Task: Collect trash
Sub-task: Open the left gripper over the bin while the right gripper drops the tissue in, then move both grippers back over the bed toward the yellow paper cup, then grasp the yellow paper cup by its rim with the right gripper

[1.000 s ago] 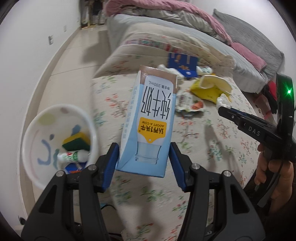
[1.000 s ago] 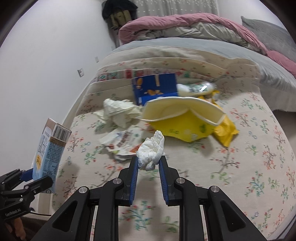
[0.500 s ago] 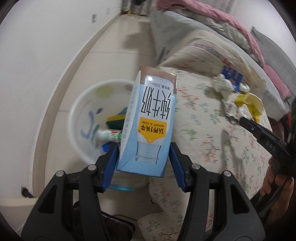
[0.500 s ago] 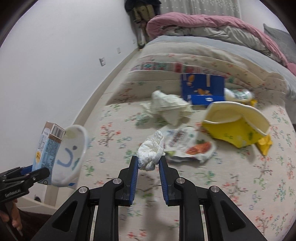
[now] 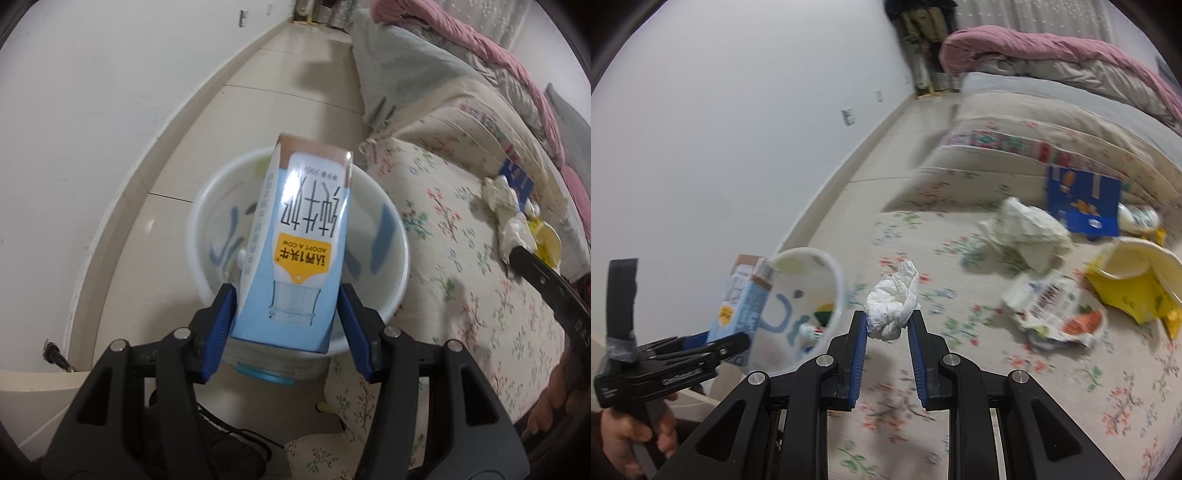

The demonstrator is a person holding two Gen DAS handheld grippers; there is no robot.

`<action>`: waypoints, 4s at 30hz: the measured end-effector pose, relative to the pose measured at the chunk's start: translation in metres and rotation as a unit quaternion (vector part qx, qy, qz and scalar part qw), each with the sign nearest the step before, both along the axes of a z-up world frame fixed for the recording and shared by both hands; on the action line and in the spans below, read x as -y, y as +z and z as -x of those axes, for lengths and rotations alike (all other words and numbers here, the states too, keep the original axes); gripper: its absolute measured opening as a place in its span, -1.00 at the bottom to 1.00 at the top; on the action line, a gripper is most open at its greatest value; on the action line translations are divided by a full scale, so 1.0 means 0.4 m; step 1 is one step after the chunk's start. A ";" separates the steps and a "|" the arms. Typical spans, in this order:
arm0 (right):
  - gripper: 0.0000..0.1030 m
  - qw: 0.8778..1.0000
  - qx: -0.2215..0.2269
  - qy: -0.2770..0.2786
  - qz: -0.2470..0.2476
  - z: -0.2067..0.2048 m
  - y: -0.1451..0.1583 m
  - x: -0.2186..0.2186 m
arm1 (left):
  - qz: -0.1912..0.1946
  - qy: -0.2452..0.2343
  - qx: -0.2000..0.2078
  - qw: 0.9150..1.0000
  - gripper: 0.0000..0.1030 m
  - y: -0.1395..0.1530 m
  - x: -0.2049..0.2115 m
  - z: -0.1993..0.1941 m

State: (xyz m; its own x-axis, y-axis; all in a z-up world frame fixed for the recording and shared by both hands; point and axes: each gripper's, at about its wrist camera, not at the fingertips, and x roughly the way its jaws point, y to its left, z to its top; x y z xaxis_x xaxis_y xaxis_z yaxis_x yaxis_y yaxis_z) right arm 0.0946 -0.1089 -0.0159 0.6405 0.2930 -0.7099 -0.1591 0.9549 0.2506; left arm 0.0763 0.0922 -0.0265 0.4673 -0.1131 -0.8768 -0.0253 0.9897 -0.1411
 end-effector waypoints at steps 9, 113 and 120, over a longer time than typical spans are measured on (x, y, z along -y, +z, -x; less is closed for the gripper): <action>-0.55 0.999 -0.010 0.043 -0.009 -0.043 -0.021 -0.073 | -0.005 0.038 0.018 0.999 0.64 0.011 -0.055 0.001; -0.39 0.972 0.015 -0.231 0.047 -0.006 -0.065 0.591 | 0.029 -0.088 0.014 0.996 0.95 -0.009 0.383 -0.065; -0.50 0.969 0.040 -0.238 0.043 0.049 -0.017 0.596 | 0.052 -0.134 0.028 0.989 0.91 0.005 0.453 -0.070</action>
State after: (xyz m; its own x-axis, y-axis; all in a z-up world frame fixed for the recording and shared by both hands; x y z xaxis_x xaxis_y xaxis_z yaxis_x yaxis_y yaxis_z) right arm 0.0752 -0.3471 -0.0225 0.7431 -0.1082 -0.6604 0.2898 0.9415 0.1719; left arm 0.1042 -0.0890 -0.0244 0.4556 -0.3272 -0.8278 0.2463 0.9400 -0.2360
